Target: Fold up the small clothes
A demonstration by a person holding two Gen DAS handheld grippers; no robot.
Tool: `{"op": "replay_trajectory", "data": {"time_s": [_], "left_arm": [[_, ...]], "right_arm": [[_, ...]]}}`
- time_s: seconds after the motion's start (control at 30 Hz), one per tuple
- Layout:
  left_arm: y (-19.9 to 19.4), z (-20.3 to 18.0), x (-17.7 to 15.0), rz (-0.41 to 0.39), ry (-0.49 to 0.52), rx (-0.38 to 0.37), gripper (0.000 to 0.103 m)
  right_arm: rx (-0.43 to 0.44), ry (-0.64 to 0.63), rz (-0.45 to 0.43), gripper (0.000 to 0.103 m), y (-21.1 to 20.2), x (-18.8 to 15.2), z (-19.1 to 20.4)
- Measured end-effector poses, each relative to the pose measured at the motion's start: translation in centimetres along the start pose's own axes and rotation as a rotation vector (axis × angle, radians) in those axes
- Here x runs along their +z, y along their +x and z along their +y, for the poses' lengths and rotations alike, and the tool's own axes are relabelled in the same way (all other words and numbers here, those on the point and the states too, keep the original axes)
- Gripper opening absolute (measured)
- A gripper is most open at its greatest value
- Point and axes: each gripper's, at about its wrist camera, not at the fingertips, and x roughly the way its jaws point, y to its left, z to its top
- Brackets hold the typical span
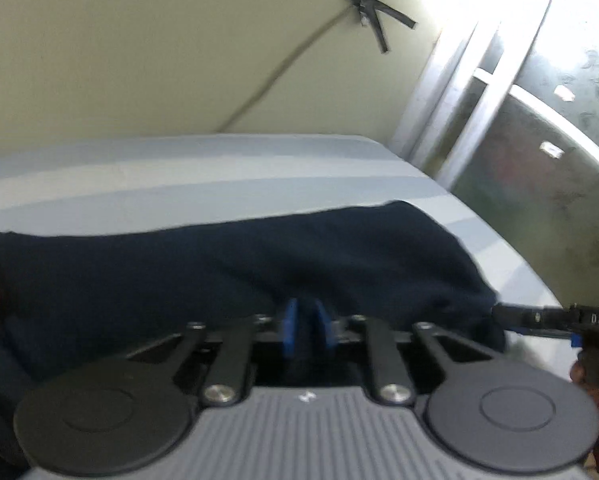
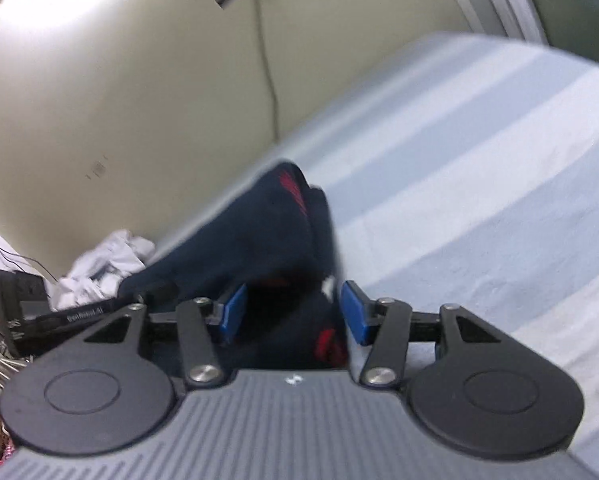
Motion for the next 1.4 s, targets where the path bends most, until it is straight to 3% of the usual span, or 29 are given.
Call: {"op": "replay_trajectory", "data": {"time_s": [0.2, 0.3, 0.43, 0.53, 0.6, 0.73, 0.87, 0.93, 0.97, 1.03, 1.07, 1.1, 1.13, 1.23, 1.33, 1.37, 1.4], "left_arm": [[0.2, 0.9, -0.4, -0.008, -0.077, -0.020, 0.010], [-0.1, 1.0, -0.6, -0.014, -0.086, -0.016, 0.010], [-0.7, 2.1, -0.9, -0.007, -0.114, -0.043, 0.009], [-1.4, 3.0, -0.8, 0.010, -0.171, -0.085, 0.010], [-2.6, 3.9, -0.8, 0.006, -0.214, -0.120, 0.015], [-8.2, 6.9, -1.7, -0.130, -0.260, -0.086, 0.029], [-15.2, 11.5, -3.7, -0.290, -0.372, -0.011, 0.043], [-17.7, 13.1, -4.7, -0.344, -0.418, 0.036, 0.049], [-18.6, 13.8, -5.2, -0.365, -0.440, 0.050, 0.054], [-19.6, 14.5, -5.9, -0.387, -0.466, 0.061, 0.058], [-19.5, 14.6, -5.9, -0.385, -0.466, 0.065, 0.059], [-19.4, 14.5, -6.0, -0.376, -0.460, 0.068, 0.060], [-18.9, 14.1, -5.8, -0.364, -0.445, 0.066, 0.061], [-17.0, 12.8, -4.3, -0.324, -0.383, 0.050, 0.063], [-14.3, 10.8, -2.7, -0.263, -0.291, 0.055, 0.072], [-13.5, 10.0, -2.3, -0.244, -0.263, 0.068, 0.080], [-12.6, 9.4, -2.0, -0.228, -0.235, 0.093, 0.077]], "right_arm": [[0.108, 0.049, 0.021, 0.053, 3.2, 1.0, 0.4], [0.170, 0.123, 0.084, 0.039, 4.5, 0.5, 1.6], [0.253, 0.136, 0.034, 0.025, 3.2, 1.3, 4.6], [0.322, 0.034, 0.014, 0.024, 2.0, 2.0, 9.4], [0.329, -0.069, 0.036, 0.024, 2.2, 1.9, 13.2], [0.331, -0.239, 0.126, 0.024, 5.3, 0.3, 20.2], [0.277, -0.355, 0.240, 0.033, 11.8, -2.7, 25.6], [0.268, -0.399, 0.311, 0.049, 15.1, -4.4, 27.3], [0.272, -0.435, 0.349, 0.051, 17.1, -5.6, 28.1], [0.264, -0.527, 0.317, 0.055, 18.8, -7.4, 29.6], [0.268, -0.576, 0.311, 0.061, 18.7, -7.9, 30.5], [0.280, -0.610, 0.319, 0.077, 18.2, -8.5, 30.9], [0.292, -0.658, 0.319, 0.082, 17.5, -8.7, 30.8], [0.327, -0.794, 0.316, 0.079, 15.2, -10.0, 31.0], [0.378, -0.827, 0.298, 0.074, 12.2, -9.9, 29.7], [0.397, -0.829, 0.282, 0.074, 11.1, -9.7, 29.4], [0.419, -0.830, 0.260, 0.073, 10.0, -9.5, 29.1]]}}
